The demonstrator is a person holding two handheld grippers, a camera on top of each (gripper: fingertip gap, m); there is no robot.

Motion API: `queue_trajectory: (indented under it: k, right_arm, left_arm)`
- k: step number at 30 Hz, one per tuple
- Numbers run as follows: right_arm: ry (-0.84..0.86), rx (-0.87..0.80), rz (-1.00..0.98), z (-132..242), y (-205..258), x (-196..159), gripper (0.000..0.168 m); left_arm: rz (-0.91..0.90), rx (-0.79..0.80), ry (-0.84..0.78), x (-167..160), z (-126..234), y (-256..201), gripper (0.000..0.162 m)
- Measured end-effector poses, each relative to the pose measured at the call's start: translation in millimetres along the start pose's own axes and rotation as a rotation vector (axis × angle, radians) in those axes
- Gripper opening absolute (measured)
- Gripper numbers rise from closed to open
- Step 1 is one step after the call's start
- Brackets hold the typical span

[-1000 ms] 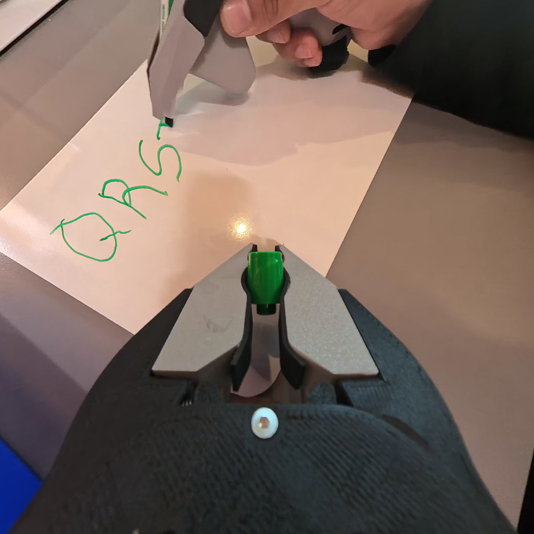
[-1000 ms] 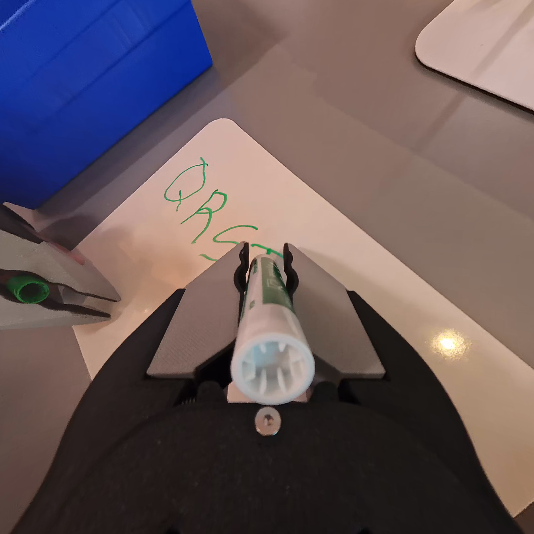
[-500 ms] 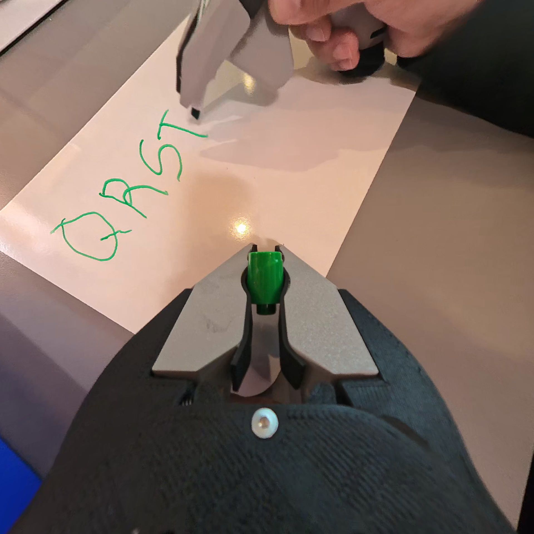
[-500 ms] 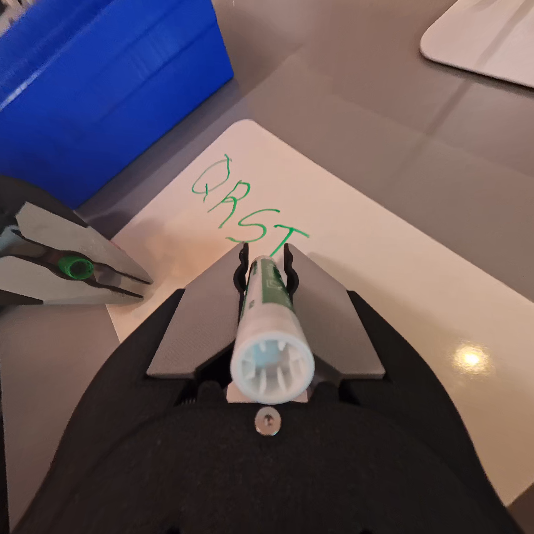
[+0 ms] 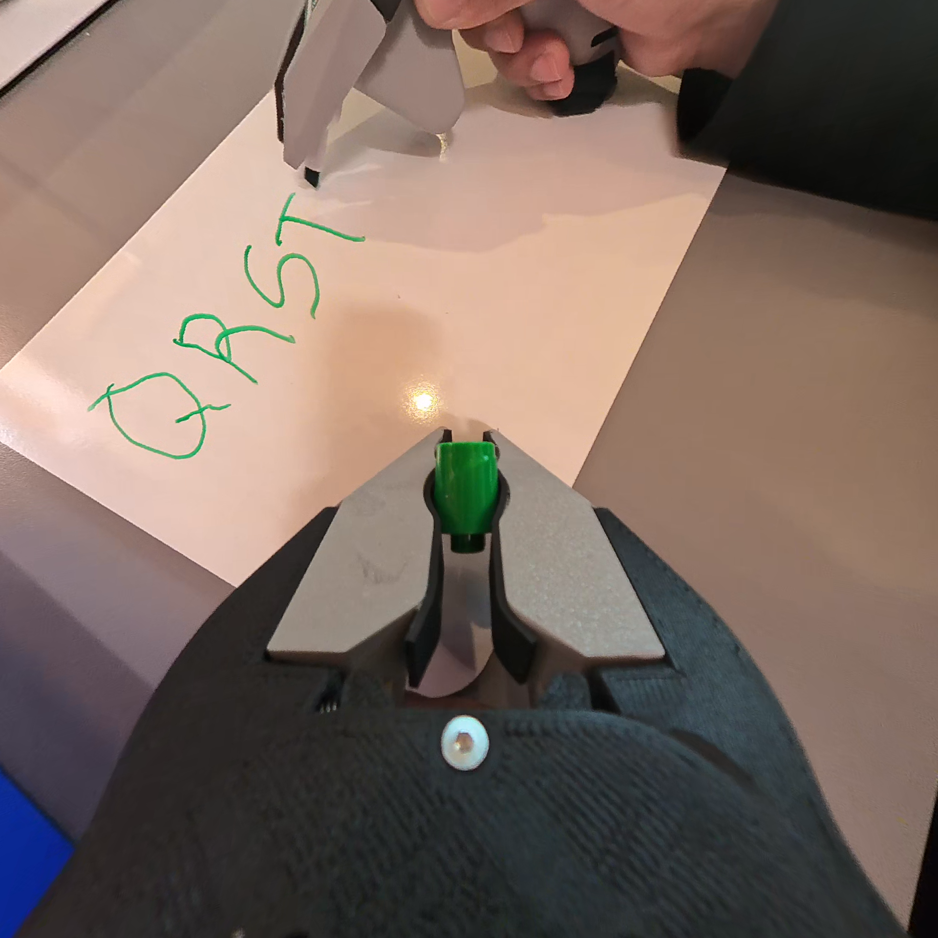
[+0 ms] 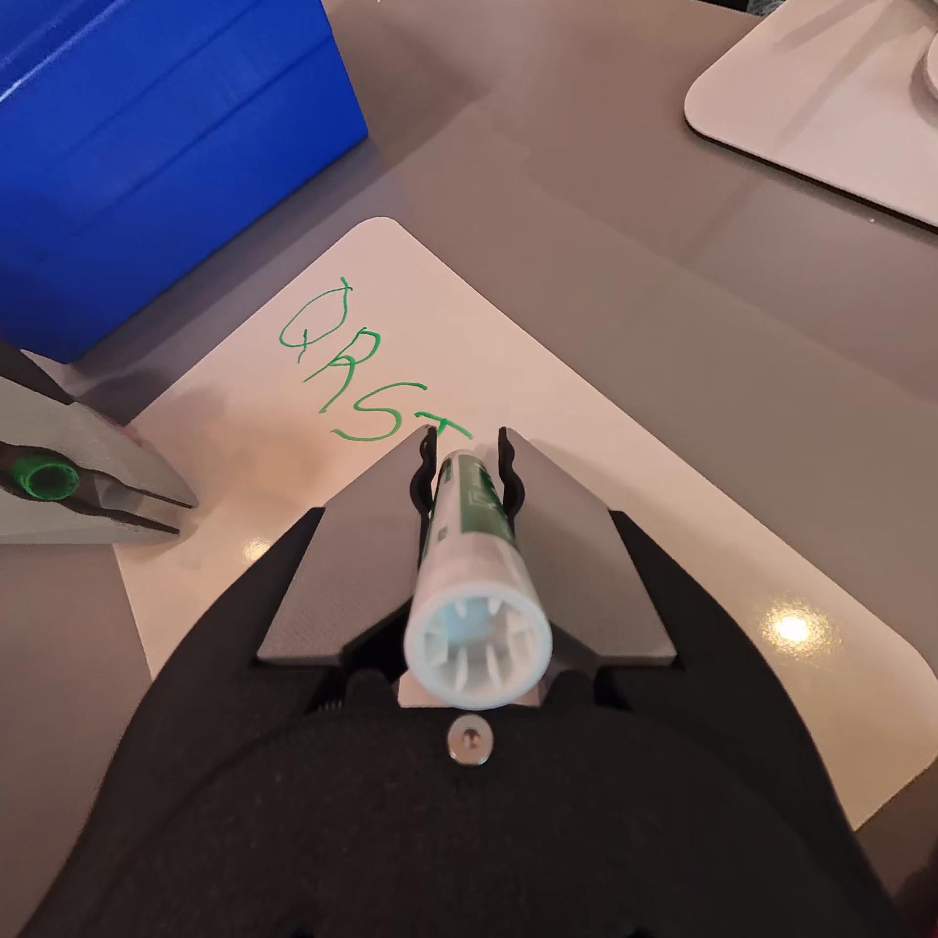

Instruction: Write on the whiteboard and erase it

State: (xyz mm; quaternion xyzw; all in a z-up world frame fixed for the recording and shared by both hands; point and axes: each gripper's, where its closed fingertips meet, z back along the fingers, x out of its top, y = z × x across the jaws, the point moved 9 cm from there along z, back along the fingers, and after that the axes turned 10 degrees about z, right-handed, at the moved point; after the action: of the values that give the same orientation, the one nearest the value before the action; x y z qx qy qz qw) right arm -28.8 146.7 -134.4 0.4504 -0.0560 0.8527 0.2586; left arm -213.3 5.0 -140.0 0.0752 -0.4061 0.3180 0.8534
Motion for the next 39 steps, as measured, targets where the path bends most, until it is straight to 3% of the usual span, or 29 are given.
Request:
queue_trajectory:
  k: [5, 14, 21, 39]
  right_arm:
    - [0.016, -0.003, -0.012, -1, -3, -1, 0.022]
    - [0.050, 0.138, -0.045, 15, 12, -17, 0.023]
    - [0.004, 0.003, -0.115, 16, -17, -14, 0.022]
    - [0.001, 0.018, -0.119, 15, -20, -13, 0.022]
  left_arm:
    - [-0.001, -0.001, 0.000, 0, 0, 0, 0.010]
    - [-0.005, 0.001, 0.000, 0, 0, -1, 0.010]
    - [-0.001, 0.000, 0.000, 0, 0, 0, 0.010]
    - [0.003, 0.000, 0.000, 0, 0, 0, 0.010]
